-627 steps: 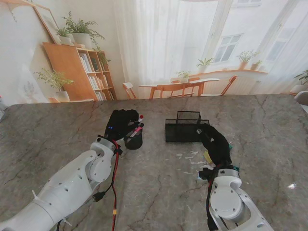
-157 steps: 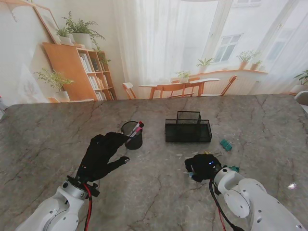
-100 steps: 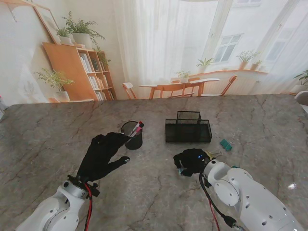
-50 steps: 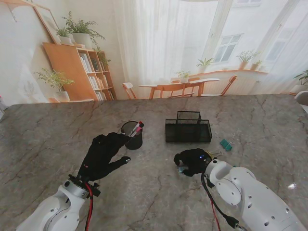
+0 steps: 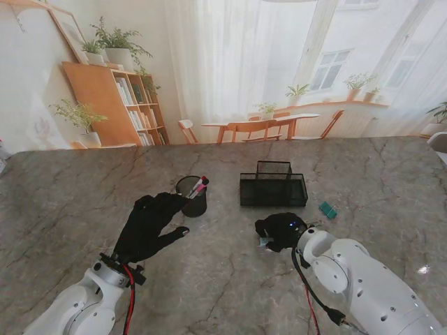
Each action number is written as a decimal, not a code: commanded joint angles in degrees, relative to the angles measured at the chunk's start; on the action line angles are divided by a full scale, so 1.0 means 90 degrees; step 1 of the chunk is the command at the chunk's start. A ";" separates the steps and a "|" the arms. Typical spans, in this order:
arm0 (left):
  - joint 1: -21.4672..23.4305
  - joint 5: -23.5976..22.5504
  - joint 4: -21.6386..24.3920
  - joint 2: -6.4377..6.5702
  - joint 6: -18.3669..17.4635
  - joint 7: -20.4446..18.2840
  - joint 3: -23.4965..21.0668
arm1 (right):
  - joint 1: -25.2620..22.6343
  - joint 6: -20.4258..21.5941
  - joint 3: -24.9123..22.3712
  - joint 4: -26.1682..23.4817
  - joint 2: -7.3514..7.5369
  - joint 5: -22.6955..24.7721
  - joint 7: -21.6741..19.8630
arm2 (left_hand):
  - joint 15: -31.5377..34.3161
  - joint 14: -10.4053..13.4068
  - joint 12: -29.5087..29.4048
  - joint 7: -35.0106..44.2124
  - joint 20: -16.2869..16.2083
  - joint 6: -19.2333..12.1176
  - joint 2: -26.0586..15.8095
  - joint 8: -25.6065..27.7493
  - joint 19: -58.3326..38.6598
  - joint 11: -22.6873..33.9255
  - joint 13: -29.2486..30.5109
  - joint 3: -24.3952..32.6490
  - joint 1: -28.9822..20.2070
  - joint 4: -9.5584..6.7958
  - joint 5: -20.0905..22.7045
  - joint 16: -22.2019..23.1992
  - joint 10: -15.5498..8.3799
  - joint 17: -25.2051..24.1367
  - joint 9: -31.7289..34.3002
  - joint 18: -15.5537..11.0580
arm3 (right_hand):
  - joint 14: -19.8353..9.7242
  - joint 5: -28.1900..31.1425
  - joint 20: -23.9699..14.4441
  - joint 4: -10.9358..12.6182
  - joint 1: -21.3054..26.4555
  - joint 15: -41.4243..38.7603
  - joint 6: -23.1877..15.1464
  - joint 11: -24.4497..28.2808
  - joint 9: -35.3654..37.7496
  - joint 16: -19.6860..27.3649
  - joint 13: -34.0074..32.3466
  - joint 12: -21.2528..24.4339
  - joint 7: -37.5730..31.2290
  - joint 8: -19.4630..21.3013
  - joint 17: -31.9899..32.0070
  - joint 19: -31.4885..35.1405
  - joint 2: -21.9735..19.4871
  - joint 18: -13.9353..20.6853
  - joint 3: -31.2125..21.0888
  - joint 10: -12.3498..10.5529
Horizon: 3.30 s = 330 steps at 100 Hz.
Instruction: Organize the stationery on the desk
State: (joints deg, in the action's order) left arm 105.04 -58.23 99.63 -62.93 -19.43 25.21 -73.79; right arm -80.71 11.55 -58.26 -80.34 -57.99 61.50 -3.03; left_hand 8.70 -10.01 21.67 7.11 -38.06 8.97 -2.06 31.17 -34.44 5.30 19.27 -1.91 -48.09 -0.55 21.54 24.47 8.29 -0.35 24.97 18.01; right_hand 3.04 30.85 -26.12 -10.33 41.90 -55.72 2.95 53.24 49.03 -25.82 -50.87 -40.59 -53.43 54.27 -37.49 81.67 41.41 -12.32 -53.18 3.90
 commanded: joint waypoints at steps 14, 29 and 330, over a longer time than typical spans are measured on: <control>0.0023 0.0000 -0.0019 -0.0008 -0.0010 0.0018 0.0015 | -0.0106 -0.0029 0.0135 0.0337 0.0019 0.0003 -0.0089 | 0.0059 0.0128 0.0065 0.0013 -0.0125 -0.0089 -0.0450 0.0052 -0.0082 0.0008 0.0056 -0.0086 -0.0135 0.0426 0.0073 0.0027 -0.0136 -0.0051 0.0028 0.0034 | -0.0252 0.0752 0.0041 -0.0116 0.0617 -0.0698 -0.1507 0.1068 0.0246 -0.0080 -0.0078 -0.0520 -0.2765 -0.0178 0.0027 0.0290 0.0514 -0.0048 0.0164 -0.0568; 0.0030 -0.0016 -0.0021 -0.0008 -0.0009 0.0041 0.0009 | -0.0152 -0.0109 0.0116 0.0351 -0.0001 -0.0034 0.0017 | 0.0058 0.0142 0.0066 0.0024 -0.0123 -0.0089 -0.0444 0.0060 -0.0083 0.0008 0.0056 -0.0093 -0.0148 0.0428 0.0092 0.0029 -0.0147 -0.0055 0.0024 0.0032 | -0.0278 0.1360 -0.0009 -0.0146 0.0664 -0.0926 -0.2172 0.1526 0.0081 -0.0132 0.0185 -0.0748 -0.3538 0.0131 0.0351 0.0187 0.0636 -0.0119 0.0049 -0.0810; -0.0164 -0.0115 -0.0164 0.0068 0.0011 -0.0338 0.0089 | 0.2303 -0.4242 0.0292 0.1960 -0.0991 -0.2990 0.0900 | 0.0051 0.0173 0.0063 0.0082 -0.0103 -0.0097 -0.0493 0.0158 -0.0097 0.0006 0.0083 -0.0096 -0.0172 0.0432 0.0203 0.0029 -0.0165 -0.0050 0.0026 0.0007 | 0.0289 0.2447 0.2114 -0.0265 0.2029 0.2087 -0.1507 -0.2818 0.1505 0.0154 -0.1466 0.0470 0.0732 -0.2138 -0.2201 -0.0620 -0.0075 0.0989 0.0051 0.0067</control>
State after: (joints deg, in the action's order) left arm 103.52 -59.13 98.36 -62.36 -19.38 22.26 -73.23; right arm -60.71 -26.61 -55.79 -63.02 -66.30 34.80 5.69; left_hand 8.72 -9.82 21.68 7.12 -38.06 8.97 -2.06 31.60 -34.99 5.31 19.27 -1.93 -48.88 -0.56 22.16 24.47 7.69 -0.35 24.97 18.01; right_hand 6.20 54.92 -7.87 -16.35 55.03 -36.32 -10.70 25.81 62.33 -25.11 -64.15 -35.69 -46.34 36.25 -55.99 75.82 42.80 -8.48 -50.37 6.27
